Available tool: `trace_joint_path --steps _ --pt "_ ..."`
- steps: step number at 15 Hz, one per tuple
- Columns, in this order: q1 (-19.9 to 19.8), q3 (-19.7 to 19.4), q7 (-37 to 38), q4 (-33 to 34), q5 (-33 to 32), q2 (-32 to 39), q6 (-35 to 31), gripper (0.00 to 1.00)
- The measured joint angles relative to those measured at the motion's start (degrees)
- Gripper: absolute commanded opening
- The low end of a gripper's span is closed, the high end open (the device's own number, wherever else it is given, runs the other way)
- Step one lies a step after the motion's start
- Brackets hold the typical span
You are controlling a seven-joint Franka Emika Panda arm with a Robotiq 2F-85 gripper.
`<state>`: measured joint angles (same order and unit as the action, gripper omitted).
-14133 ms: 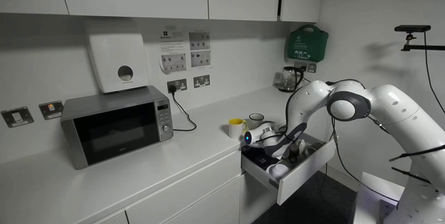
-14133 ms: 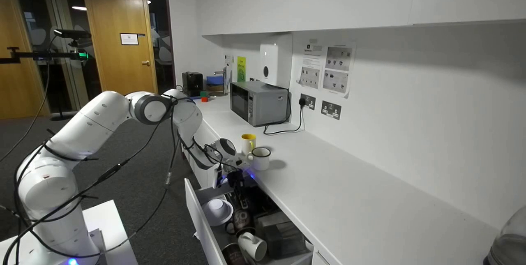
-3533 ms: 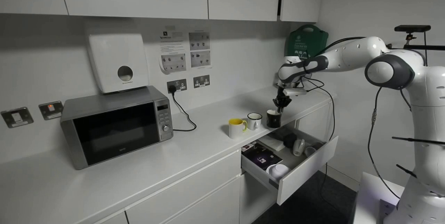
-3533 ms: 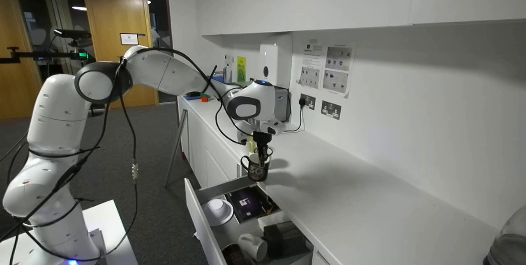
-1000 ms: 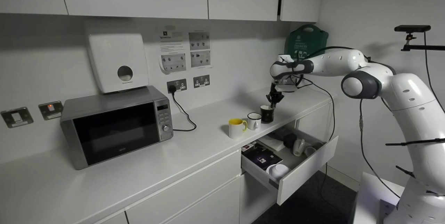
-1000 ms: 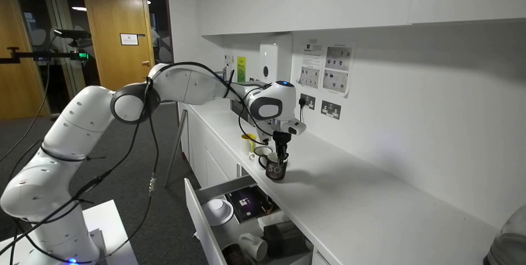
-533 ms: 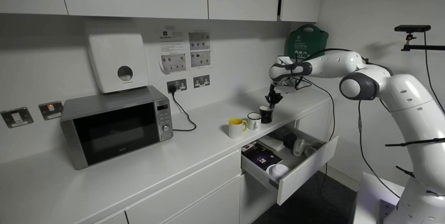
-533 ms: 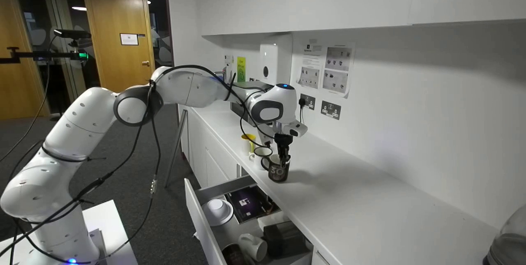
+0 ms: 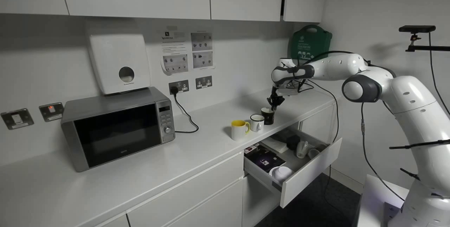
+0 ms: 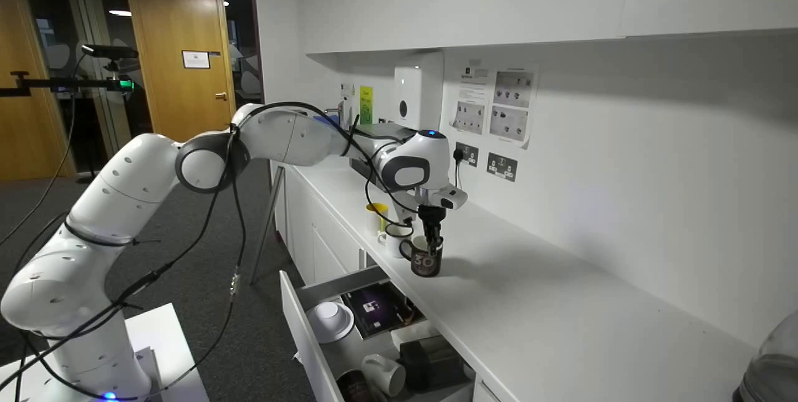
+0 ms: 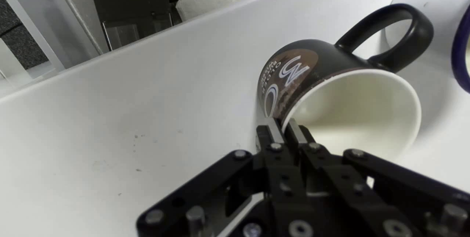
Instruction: Take four mugs out of the open drawer
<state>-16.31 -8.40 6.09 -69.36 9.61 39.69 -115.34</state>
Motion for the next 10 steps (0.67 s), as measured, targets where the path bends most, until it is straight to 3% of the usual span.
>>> trace_joint_path --steps 1,3,10 --pt "0.00 0.00 -0.04 0.00 -0.01 0.00 0.00 0.32" --pt "0.00 0.00 -0.12 0.00 -0.02 0.01 0.00 0.39" --pt "-0.04 0.00 -0.28 0.00 0.00 0.03 0.00 0.91"
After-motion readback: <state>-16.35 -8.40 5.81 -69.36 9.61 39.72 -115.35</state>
